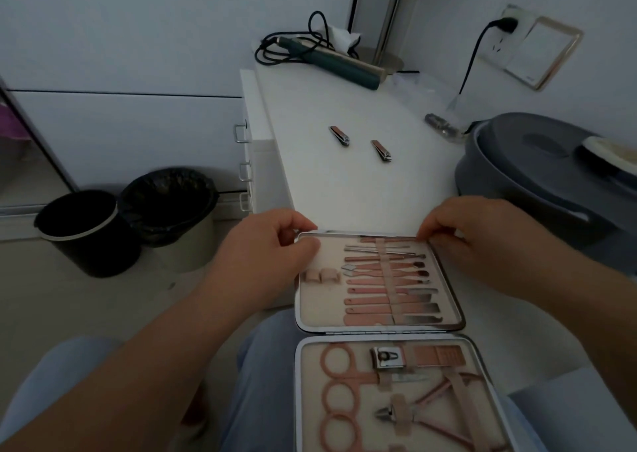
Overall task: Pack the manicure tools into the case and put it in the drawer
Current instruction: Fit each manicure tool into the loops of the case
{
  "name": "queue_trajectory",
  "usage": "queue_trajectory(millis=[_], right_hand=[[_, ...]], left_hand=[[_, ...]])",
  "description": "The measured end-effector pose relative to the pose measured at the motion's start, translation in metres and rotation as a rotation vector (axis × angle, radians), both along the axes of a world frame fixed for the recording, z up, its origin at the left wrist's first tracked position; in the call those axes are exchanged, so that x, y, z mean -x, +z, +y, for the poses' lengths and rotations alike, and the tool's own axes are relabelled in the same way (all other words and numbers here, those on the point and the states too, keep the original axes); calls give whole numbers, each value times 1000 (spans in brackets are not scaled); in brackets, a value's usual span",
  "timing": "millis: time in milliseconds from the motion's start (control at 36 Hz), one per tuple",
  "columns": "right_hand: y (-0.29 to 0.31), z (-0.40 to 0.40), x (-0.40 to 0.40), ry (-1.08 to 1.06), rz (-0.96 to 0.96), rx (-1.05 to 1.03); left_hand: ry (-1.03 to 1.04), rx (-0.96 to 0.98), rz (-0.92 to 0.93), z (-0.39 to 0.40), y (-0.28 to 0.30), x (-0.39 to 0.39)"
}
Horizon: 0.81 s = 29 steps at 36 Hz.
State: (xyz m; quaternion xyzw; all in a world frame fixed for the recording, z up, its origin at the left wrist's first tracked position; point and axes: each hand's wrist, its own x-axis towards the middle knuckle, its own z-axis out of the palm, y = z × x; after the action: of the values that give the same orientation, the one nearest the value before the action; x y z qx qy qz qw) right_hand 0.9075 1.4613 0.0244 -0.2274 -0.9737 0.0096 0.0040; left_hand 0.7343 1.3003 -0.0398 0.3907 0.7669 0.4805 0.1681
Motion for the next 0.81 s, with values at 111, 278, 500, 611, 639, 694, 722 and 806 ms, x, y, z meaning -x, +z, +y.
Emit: queue_trajectory(millis=[111, 278, 500, 611, 639, 694, 722, 806], right_hand=[[5, -3, 10, 55, -96, -72], [3, -2, 13, 146, -116, -186], [3, -2, 10, 205, -136, -262], [2, -4, 11, 220, -135, -238], [2, -4, 12, 233, -127, -228], [3, -5, 14, 262, -133, -225], [2, -6, 15, 279, -135, -221], [3, -7, 20, 315, -114, -193]], left_hand=[[-5, -2, -8, 0, -1, 1], [5, 8, 11, -1, -2, 1], [18, 46, 222, -4, 2, -3], [-25, 61, 322, -2, 3, -4], [-42, 70, 343, -1, 3, -4], [-72, 91, 388, 0, 4, -3], [-84, 97, 400, 0, 4, -2], [-101, 96, 395, 2, 5, -1]])
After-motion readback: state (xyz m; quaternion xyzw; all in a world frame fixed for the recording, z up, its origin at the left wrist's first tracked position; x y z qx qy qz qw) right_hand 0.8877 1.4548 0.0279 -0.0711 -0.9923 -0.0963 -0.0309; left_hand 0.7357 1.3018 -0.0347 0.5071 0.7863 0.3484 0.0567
